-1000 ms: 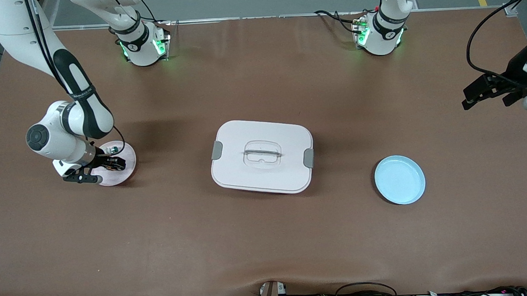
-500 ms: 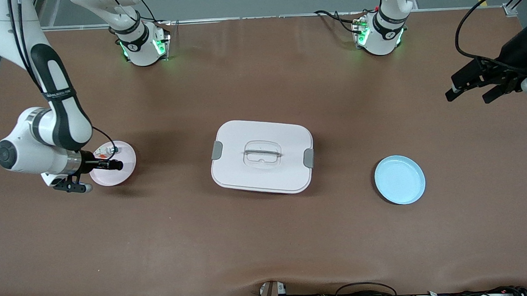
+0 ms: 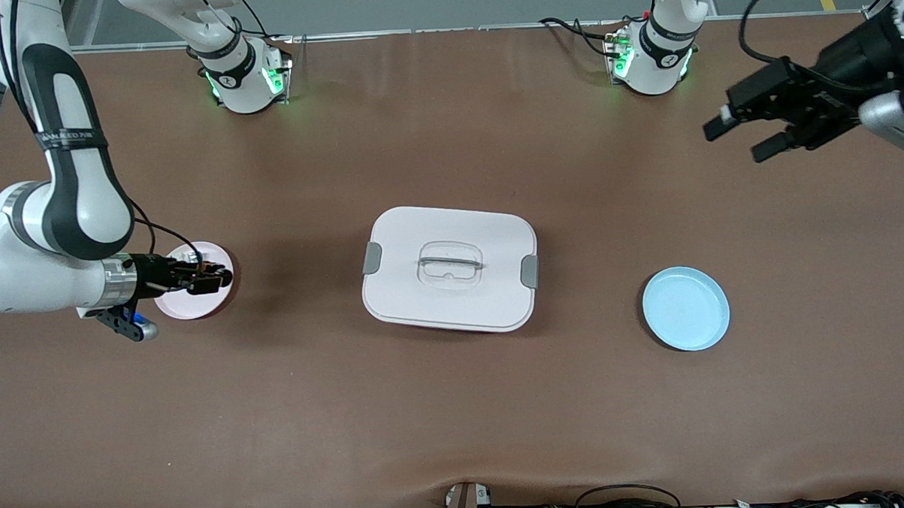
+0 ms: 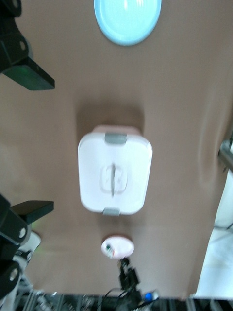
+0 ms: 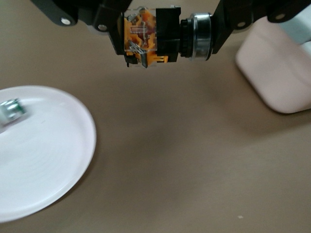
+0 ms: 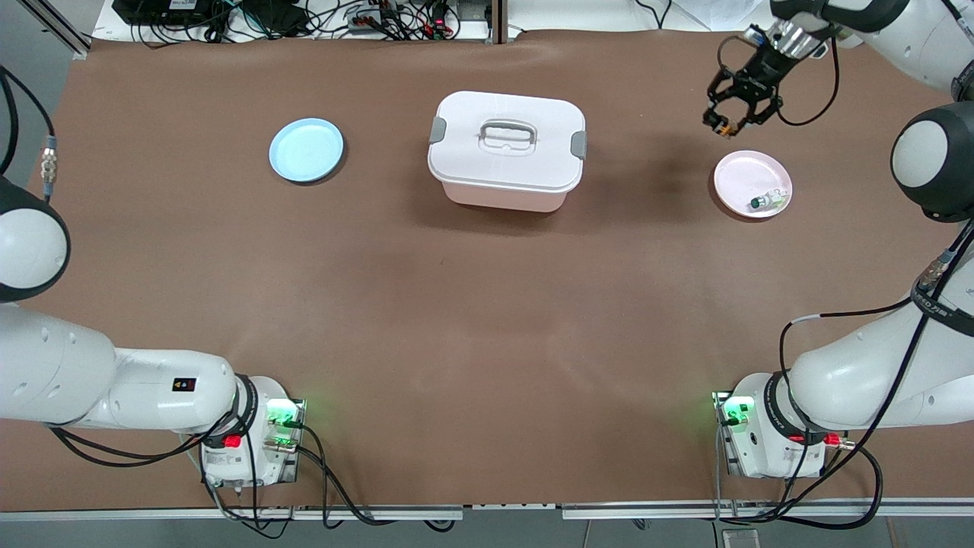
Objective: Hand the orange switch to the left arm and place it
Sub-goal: 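Lift the switch with the right gripper while the left gripper approaches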
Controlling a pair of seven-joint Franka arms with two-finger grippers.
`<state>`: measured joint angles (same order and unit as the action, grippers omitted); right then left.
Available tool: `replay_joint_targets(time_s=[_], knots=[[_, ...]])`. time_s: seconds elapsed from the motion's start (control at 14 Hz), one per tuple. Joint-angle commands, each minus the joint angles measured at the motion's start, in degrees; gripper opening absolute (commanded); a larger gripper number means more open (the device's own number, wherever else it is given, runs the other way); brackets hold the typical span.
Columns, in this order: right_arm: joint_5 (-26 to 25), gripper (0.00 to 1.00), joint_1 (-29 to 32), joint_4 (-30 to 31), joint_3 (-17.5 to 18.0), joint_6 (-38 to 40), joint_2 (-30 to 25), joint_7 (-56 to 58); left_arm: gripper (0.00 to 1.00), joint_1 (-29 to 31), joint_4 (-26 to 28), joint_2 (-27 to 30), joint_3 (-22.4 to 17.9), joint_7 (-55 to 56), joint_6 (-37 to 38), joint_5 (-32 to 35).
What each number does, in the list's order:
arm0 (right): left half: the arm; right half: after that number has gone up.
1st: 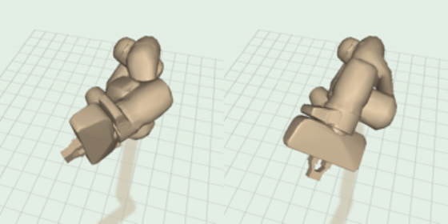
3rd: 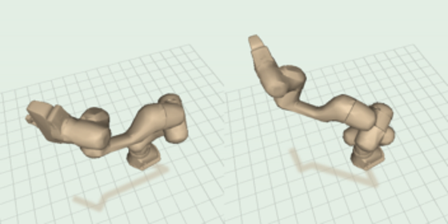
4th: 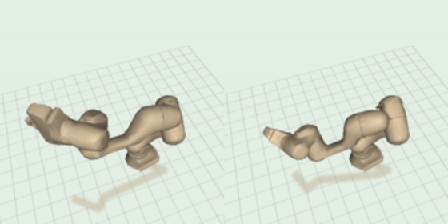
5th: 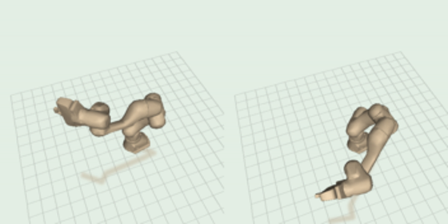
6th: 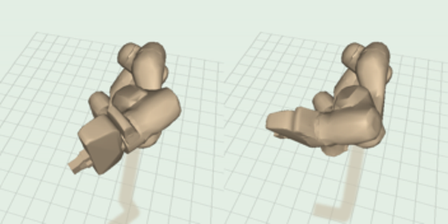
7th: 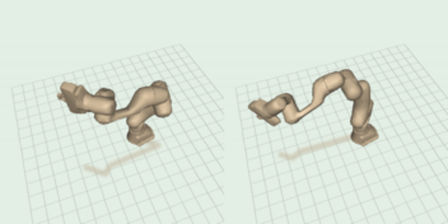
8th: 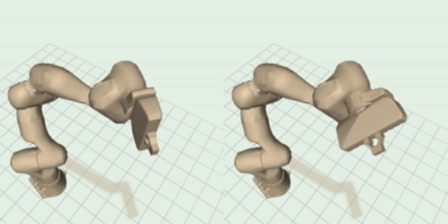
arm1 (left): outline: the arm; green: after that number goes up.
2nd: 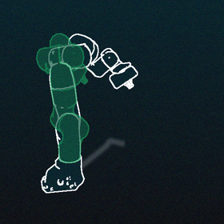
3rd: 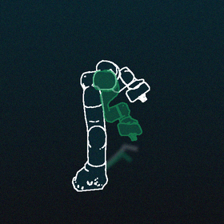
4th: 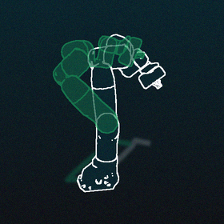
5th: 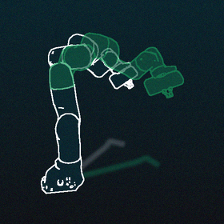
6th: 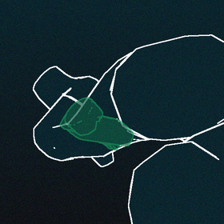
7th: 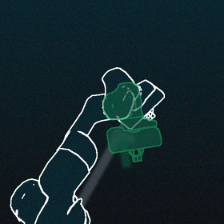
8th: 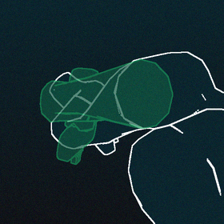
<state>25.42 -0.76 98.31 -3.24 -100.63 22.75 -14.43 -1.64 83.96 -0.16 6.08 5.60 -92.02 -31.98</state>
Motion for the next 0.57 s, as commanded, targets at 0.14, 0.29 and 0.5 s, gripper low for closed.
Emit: replay_joint_targets(time_s=[0.14,0.29,0.5], knots=[[7.87,0.00,-4.42,-6.81,-0.10,4.39,-0.16,-16.03,1.00,-0.47,-0.20,-3.96,9.10,0.72,-8.50,-4.58],[12.36,0.00,-5.83,-9.18,-0.10,4.74,-0.07,-23.15,1.00,-1.34,-0.20,-6.69,12.10,4.12,-13.68,-5.28],[13.52,0.00,-9.51,-13.39,-0.10,4.65,-0.07,-34.30,1.00,-6.16,-0.29,-11.17,12.99,7.67,-21.07,-5.64]])
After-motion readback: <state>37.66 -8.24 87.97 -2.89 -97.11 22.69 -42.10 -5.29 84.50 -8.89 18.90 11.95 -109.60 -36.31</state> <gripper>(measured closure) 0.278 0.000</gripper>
